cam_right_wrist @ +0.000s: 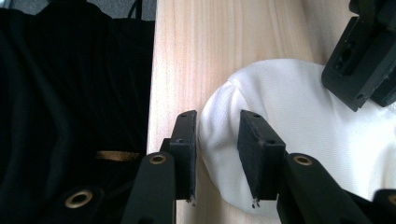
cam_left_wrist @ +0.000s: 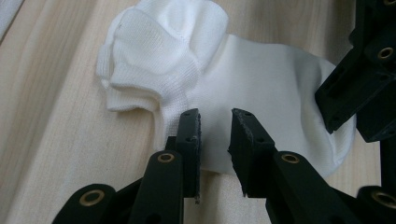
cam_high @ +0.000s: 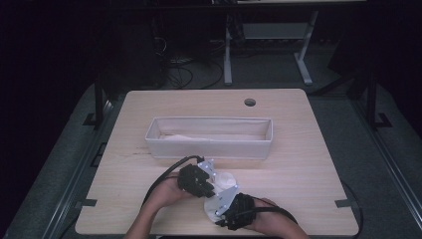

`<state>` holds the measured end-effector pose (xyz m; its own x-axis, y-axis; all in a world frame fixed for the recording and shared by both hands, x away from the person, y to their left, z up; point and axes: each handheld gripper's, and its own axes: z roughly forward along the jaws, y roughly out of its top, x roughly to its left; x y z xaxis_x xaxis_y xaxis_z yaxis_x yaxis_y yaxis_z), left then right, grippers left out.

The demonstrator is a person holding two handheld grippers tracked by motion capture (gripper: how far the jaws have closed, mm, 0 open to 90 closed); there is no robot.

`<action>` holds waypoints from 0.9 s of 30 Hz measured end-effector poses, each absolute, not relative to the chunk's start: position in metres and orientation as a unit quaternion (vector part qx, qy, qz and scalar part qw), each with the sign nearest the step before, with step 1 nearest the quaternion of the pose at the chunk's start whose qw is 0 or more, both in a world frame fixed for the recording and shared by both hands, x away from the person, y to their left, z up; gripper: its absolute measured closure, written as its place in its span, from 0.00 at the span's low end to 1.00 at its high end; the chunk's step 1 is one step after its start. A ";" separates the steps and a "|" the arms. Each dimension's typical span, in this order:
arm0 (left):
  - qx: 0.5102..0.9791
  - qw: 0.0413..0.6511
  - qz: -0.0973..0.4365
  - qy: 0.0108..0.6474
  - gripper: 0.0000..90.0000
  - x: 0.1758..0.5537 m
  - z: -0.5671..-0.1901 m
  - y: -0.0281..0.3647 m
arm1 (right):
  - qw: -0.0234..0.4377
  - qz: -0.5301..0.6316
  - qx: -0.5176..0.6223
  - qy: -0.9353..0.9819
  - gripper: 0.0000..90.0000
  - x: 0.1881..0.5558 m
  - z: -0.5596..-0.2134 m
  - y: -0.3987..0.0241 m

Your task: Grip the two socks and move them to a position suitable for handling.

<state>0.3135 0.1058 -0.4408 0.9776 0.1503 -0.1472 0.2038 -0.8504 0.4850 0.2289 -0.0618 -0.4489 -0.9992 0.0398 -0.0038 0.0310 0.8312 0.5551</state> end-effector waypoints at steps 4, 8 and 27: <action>0.960 0.259 -0.052 0.095 0.80 0.314 -0.441 0.106 | 0.022 0.284 0.008 0.958 0.75 0.226 -0.449 -0.060; 0.960 0.259 -0.056 0.096 0.79 0.315 -0.442 0.106 | 0.045 0.279 -0.009 0.959 0.76 0.223 -0.450 -0.058; 0.960 0.259 -0.054 0.094 0.79 0.316 -0.442 0.107 | 0.053 0.297 0.020 0.953 0.93 0.225 -0.451 -0.062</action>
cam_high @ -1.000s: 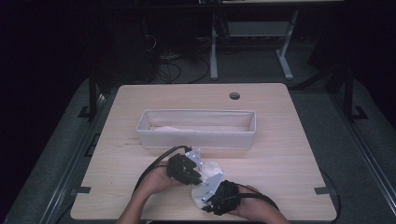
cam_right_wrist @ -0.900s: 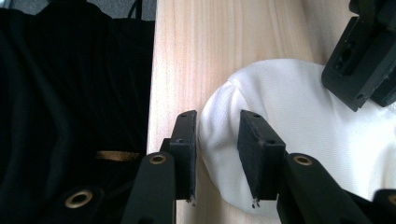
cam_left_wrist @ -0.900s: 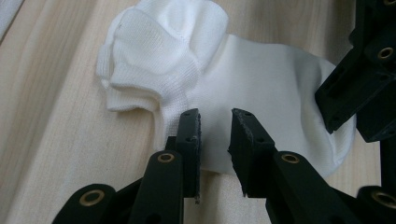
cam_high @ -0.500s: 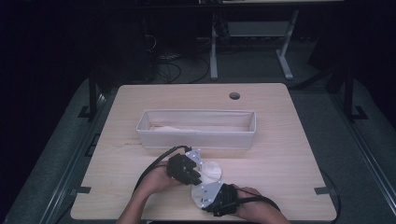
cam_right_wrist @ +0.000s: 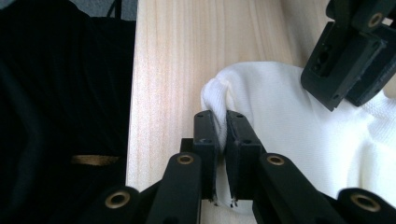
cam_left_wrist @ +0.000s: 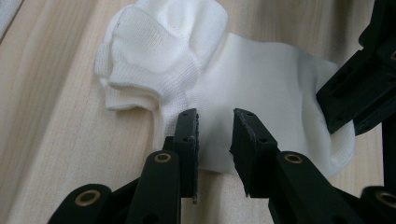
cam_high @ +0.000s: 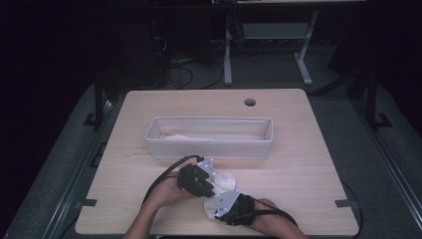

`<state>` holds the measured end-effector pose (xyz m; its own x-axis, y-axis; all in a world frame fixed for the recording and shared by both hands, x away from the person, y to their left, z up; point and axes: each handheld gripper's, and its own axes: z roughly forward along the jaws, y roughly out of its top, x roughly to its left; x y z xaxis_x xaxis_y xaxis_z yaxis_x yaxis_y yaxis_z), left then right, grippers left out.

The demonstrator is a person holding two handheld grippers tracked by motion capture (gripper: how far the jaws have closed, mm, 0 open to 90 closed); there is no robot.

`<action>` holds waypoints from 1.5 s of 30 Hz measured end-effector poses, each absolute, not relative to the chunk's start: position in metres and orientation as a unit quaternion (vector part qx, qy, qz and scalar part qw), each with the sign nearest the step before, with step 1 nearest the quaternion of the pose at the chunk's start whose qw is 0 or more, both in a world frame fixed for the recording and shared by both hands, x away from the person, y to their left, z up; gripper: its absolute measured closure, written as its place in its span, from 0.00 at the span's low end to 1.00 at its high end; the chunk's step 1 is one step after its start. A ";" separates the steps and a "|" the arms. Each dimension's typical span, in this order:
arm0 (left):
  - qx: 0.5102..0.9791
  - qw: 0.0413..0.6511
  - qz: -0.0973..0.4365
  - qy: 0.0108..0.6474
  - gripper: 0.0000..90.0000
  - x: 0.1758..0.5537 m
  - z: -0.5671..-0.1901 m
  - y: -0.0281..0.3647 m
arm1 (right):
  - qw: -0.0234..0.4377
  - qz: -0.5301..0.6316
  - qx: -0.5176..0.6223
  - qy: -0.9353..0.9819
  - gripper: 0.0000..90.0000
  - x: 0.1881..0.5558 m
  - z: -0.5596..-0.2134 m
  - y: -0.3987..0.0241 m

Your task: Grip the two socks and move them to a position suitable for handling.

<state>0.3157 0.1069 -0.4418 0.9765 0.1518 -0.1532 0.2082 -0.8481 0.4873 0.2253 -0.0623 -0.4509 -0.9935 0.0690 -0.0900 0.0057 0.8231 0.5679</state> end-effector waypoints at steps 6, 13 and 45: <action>0.959 0.260 -0.054 0.095 0.79 0.316 -0.441 0.108 | 0.033 0.290 0.030 0.956 0.93 0.231 -0.447 -0.063; 0.959 0.261 -0.051 0.095 0.79 0.316 -0.439 0.110 | 0.014 0.298 0.047 0.953 0.93 0.233 -0.443 -0.067; 0.959 0.270 -0.042 0.076 0.80 0.309 -0.428 0.105 | -0.009 0.292 0.048 0.955 0.93 0.234 -0.415 -0.063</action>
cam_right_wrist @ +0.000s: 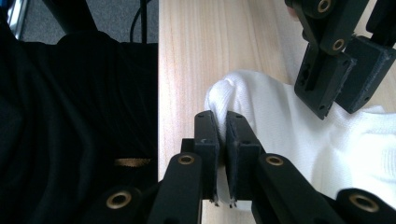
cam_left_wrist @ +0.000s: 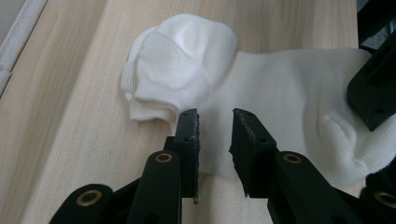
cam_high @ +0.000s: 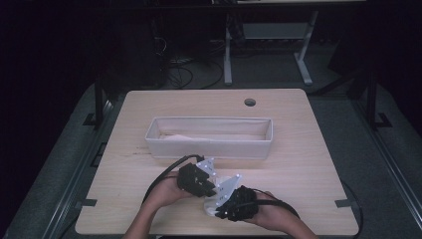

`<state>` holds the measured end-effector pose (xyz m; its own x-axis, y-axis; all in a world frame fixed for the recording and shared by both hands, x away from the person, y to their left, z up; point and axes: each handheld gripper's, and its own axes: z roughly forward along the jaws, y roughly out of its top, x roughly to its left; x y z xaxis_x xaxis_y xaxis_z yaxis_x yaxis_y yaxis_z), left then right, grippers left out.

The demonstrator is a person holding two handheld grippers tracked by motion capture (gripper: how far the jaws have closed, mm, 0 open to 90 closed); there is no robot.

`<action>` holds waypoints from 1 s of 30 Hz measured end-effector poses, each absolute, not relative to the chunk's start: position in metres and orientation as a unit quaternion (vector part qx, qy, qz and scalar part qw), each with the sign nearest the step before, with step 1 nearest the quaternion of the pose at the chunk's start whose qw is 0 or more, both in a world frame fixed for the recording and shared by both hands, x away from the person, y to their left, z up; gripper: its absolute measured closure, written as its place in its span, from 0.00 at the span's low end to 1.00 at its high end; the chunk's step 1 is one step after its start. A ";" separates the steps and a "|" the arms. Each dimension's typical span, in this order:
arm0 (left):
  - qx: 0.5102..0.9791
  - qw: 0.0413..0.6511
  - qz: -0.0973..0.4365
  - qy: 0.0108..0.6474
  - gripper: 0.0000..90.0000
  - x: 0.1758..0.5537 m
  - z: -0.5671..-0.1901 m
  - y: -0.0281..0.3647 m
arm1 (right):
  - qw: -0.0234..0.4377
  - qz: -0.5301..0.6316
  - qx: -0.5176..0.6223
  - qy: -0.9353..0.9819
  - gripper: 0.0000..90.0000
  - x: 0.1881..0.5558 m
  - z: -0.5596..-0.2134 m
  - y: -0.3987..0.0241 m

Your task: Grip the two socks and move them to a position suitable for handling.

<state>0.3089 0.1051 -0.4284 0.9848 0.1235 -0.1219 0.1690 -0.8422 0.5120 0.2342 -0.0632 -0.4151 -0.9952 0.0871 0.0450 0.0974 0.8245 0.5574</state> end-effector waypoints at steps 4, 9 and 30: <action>0.959 0.274 -0.037 0.068 0.79 0.306 -0.424 0.103 | 0.006 -0.292 -0.046 -0.955 0.93 0.233 -0.412 -0.063; 0.959 0.273 -0.039 0.057 0.81 0.303 -0.421 0.099 | 0.001 -0.290 -0.045 -0.956 0.93 0.233 -0.408 -0.063; 0.965 0.251 -0.074 0.031 0.84 0.290 -0.440 0.084 | -0.006 -0.308 -0.041 -0.950 0.93 0.228 -0.398 -0.066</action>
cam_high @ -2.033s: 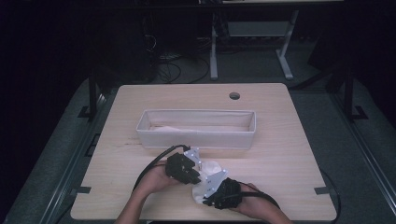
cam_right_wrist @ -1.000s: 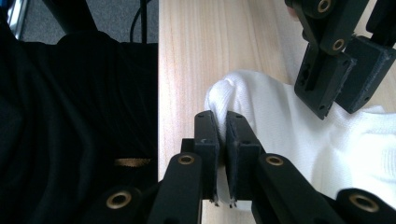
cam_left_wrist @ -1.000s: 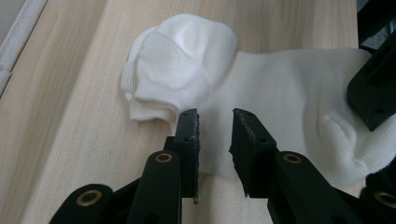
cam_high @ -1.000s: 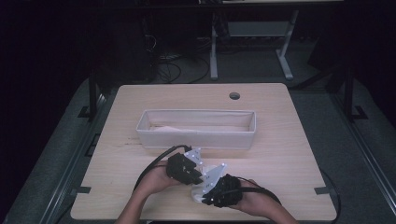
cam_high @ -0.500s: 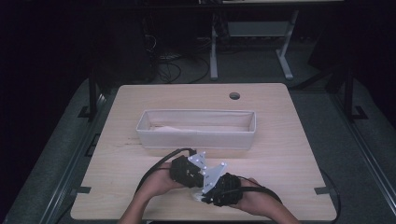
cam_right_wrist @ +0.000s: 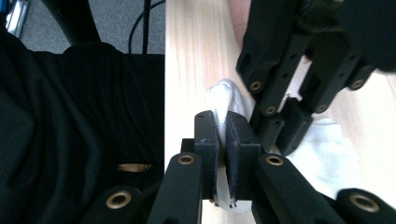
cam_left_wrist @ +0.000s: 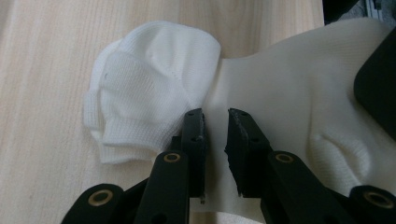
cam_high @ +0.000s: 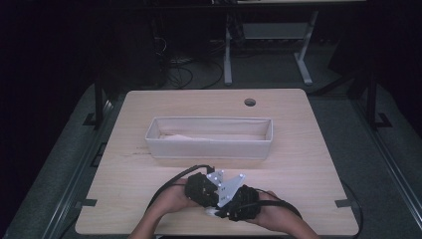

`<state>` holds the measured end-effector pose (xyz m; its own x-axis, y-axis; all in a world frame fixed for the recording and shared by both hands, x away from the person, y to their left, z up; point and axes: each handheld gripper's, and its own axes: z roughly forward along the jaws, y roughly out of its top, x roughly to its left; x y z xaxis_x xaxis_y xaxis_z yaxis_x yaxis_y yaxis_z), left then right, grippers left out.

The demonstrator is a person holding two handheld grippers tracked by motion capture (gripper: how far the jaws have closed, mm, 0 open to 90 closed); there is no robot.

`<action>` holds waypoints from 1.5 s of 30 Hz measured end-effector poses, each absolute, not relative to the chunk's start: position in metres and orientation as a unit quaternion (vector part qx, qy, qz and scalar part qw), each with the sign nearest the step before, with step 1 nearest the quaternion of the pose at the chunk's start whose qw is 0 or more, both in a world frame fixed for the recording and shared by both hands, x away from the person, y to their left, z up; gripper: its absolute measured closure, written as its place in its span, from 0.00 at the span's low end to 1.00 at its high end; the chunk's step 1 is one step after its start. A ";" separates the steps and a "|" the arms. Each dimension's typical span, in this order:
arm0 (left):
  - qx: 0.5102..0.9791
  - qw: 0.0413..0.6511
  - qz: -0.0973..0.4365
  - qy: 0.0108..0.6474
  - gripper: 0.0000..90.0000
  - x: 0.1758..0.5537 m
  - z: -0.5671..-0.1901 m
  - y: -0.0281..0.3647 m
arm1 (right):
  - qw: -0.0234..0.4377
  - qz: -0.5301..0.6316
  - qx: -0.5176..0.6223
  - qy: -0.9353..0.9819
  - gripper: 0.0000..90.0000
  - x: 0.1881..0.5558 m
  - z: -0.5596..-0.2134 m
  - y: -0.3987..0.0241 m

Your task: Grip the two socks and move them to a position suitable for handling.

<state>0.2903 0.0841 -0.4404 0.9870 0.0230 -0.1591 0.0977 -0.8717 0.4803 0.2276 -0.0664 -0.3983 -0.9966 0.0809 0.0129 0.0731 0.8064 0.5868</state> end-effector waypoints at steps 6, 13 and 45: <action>0.956 0.285 -0.053 0.043 0.83 0.295 -0.423 0.096 | 0.000 0.307 0.037 0.951 0.93 0.222 -0.398 -0.065; 0.954 0.292 -0.048 0.044 0.82 0.297 -0.418 0.096 | 0.002 0.322 0.033 0.946 0.93 0.219 -0.388 -0.066; 0.950 0.295 -0.013 0.096 0.81 0.307 -0.414 0.138 | 0.010 0.285 0.103 0.953 0.93 0.269 -0.405 -0.068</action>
<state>0.3074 0.1379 -0.4139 0.9812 0.1750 -0.0818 0.1906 -0.8072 0.5587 0.2686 -0.0677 -0.4055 -0.9787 0.2015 0.0399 0.1904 0.8166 0.5450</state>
